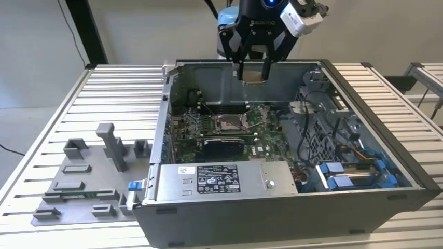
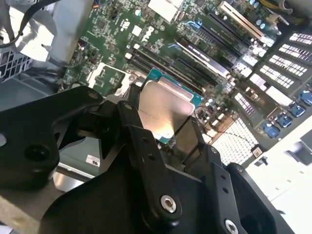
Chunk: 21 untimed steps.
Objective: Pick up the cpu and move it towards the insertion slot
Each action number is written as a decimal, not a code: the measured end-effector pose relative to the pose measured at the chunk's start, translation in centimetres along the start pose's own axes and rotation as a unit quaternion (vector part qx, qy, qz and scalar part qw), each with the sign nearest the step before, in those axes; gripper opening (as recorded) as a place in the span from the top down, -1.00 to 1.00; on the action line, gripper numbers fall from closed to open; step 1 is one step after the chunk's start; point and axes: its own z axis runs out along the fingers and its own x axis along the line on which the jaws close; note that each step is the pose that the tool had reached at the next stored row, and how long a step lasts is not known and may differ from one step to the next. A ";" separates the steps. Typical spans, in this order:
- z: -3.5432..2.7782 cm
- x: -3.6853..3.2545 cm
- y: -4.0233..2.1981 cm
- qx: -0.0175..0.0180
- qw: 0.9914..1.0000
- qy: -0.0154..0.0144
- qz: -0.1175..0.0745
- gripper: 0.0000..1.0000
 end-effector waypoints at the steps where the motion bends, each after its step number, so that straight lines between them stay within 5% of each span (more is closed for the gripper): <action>1: 0.01 0.00 0.24 0.000 1.000 0.000 0.000 1.00; 9: 0.10 -0.11 2.44 0.000 1.000 0.000 0.000 1.00; 21: 0.10 -0.12 2.56 0.000 1.000 0.000 0.000 1.00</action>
